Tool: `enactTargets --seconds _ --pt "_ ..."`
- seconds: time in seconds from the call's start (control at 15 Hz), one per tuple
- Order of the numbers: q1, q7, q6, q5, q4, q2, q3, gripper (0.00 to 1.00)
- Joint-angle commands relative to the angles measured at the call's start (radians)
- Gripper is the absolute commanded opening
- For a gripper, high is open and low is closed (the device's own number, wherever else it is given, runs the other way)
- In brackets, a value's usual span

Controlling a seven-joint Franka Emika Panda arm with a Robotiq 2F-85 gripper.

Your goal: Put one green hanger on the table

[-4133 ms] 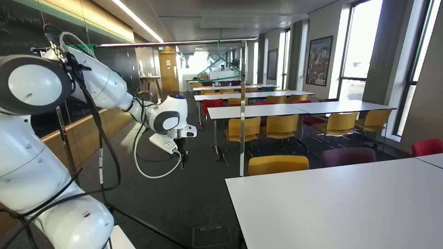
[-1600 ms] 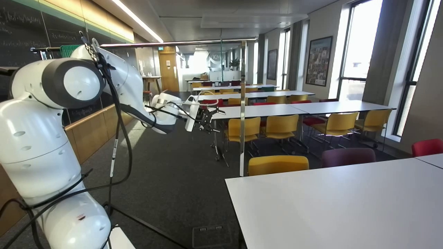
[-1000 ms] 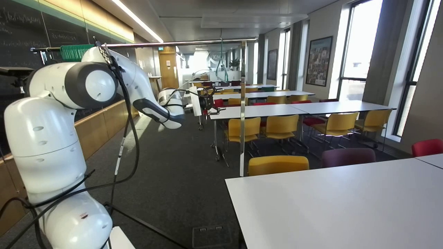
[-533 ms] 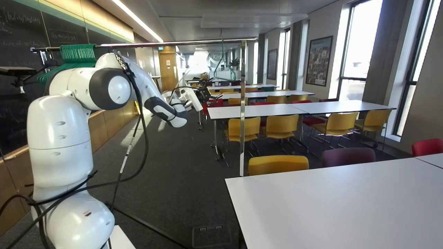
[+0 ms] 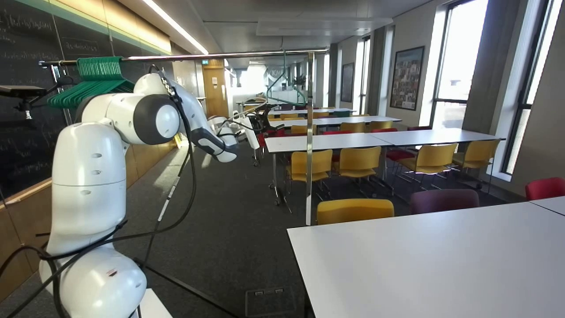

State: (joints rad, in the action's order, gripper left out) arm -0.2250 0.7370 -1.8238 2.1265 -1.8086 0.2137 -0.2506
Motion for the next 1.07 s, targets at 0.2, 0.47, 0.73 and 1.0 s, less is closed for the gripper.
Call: enactTargets --seconds 0.2,0.47,0.73,1.0 --pt "-0.003 -0.024 -0.019 0.065 0.106 0.044 0.016 1.00" --pt "0.002 -0.050 -0.040 0.099 0.167 0.056 0.026 1.00" --pt "0.005 -0.066 -0.081 0.111 0.206 0.063 0.035 1.00" --pt "0.003 -0.074 -0.132 0.112 0.226 0.068 0.036 0.94"
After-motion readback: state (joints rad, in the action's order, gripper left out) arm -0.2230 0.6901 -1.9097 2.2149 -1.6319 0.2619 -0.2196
